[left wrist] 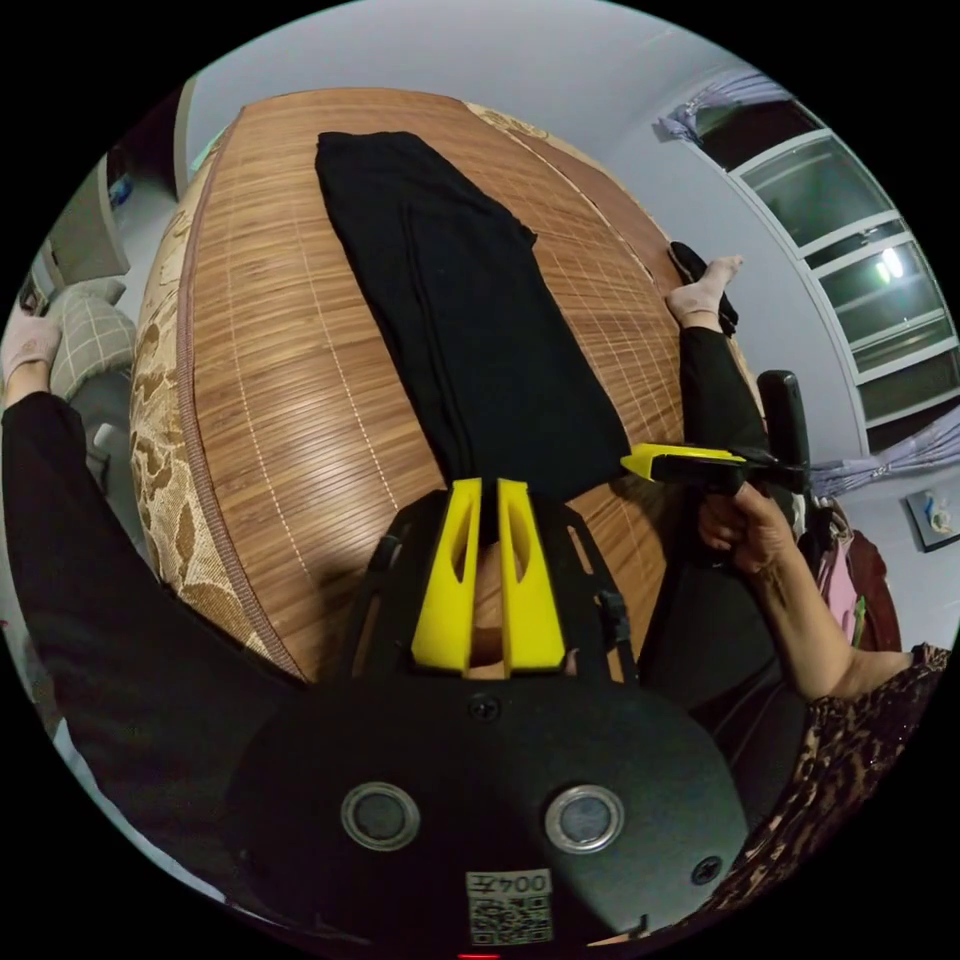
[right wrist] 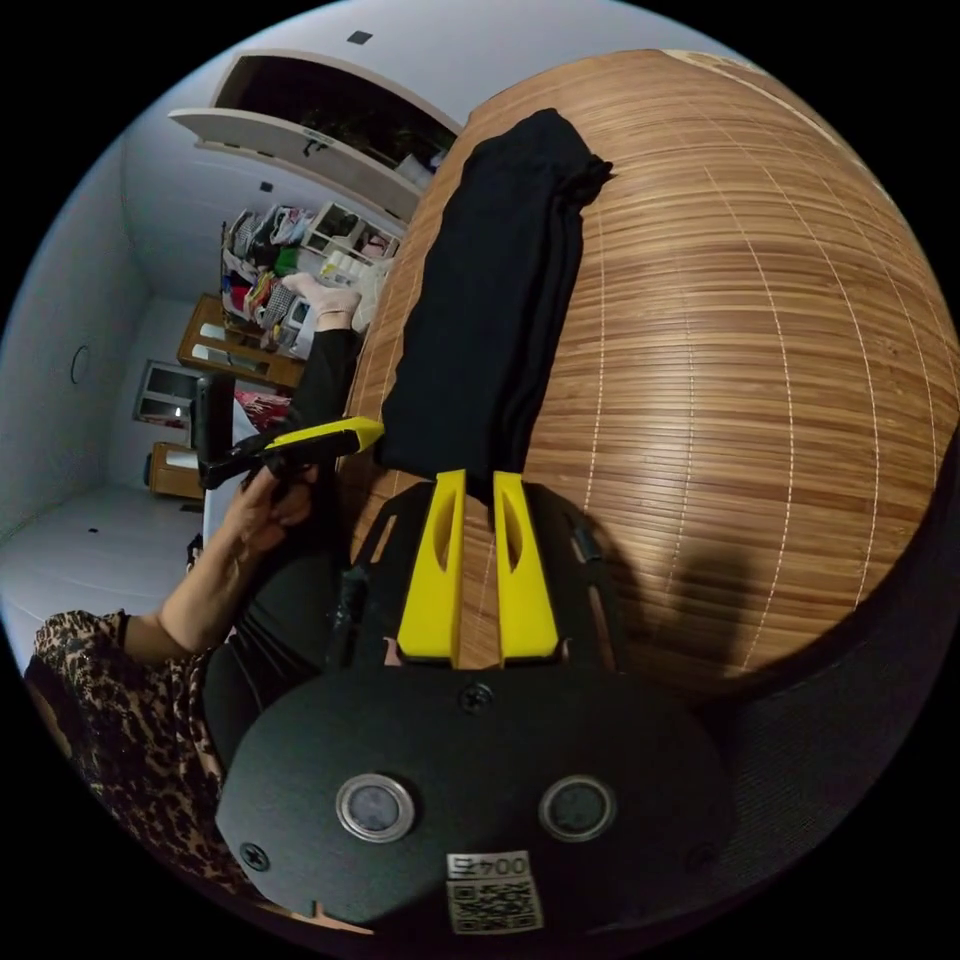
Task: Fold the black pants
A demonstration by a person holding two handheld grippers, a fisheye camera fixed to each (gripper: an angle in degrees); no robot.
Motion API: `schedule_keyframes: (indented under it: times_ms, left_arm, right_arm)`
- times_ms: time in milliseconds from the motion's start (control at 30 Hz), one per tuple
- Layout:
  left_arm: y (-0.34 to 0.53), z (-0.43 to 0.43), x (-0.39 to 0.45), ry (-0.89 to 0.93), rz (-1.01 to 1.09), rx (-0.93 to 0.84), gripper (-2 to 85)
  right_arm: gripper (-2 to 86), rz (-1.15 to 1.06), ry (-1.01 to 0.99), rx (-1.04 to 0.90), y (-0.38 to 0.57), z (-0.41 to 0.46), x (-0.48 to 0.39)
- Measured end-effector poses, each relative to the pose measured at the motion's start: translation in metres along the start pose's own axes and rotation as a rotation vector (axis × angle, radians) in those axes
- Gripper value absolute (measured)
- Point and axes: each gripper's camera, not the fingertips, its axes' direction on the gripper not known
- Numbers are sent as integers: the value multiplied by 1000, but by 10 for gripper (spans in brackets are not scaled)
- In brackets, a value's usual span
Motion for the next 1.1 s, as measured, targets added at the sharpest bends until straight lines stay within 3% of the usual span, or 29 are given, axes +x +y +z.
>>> schedule_keyframes:
  times_ms: [233, 467, 767, 1100]
  left_arm:
    - [6, -9, -10, -29, -27, 78, 8]
    - [2, 18, -30, -14, -40, -9, 10]
    - [3, 10, -66, 180, -45, 82, 32]
    - [-31, 35, -95, 196, 68, 48, 82]
  right_arm:
    - [31, 2, 19, 30, 4, -8, -2]
    - [30, 27, 49, -33, 1, -2, 2]
    - [56, 32, -62, 81, 12, -28, 12]
    - [56, 58, -112, 123, 17, -41, 25]
